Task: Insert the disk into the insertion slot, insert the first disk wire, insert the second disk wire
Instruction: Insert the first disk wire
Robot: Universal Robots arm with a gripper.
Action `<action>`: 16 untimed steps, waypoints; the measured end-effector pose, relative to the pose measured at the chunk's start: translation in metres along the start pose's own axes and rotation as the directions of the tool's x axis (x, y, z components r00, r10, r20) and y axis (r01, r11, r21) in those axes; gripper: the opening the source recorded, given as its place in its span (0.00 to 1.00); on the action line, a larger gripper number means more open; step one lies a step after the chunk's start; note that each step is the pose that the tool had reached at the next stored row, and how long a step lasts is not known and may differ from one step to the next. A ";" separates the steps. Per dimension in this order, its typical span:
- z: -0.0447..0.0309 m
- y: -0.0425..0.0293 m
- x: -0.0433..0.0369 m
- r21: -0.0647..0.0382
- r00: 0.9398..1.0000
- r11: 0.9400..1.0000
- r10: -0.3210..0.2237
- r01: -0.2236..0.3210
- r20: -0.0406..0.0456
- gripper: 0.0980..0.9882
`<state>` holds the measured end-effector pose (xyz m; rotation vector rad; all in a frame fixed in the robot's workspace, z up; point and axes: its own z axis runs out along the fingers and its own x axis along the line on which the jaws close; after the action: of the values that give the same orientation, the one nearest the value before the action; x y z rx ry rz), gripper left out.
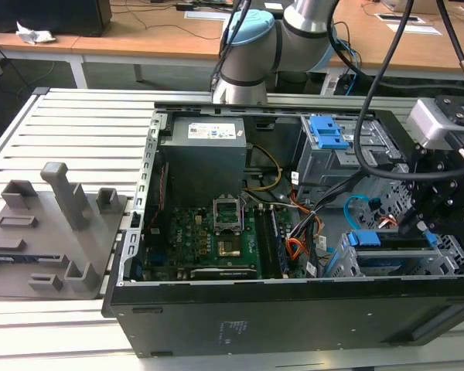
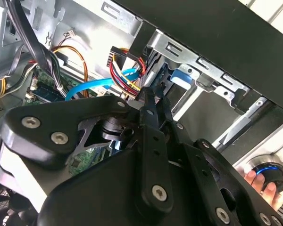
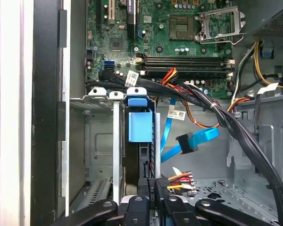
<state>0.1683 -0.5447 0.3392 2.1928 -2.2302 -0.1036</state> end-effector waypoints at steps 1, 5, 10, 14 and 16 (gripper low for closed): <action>0.0003 -0.0004 0.0004 0.000 1.000 1.000 0.000 0.000 0.001 0.09; 0.0023 -0.0016 0.0026 -0.001 1.000 1.000 0.000 0.000 0.001 0.09; 0.0043 -0.0031 0.0036 -0.003 1.000 1.000 0.000 0.000 0.001 0.09; 0.0048 -0.0034 0.0036 -0.003 1.000 1.000 0.000 0.000 0.002 0.09; 0.0047 -0.0035 0.0036 -0.003 1.000 1.000 0.000 0.000 0.002 0.18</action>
<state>0.1715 -0.5481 0.3341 2.1918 -2.2292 -0.1088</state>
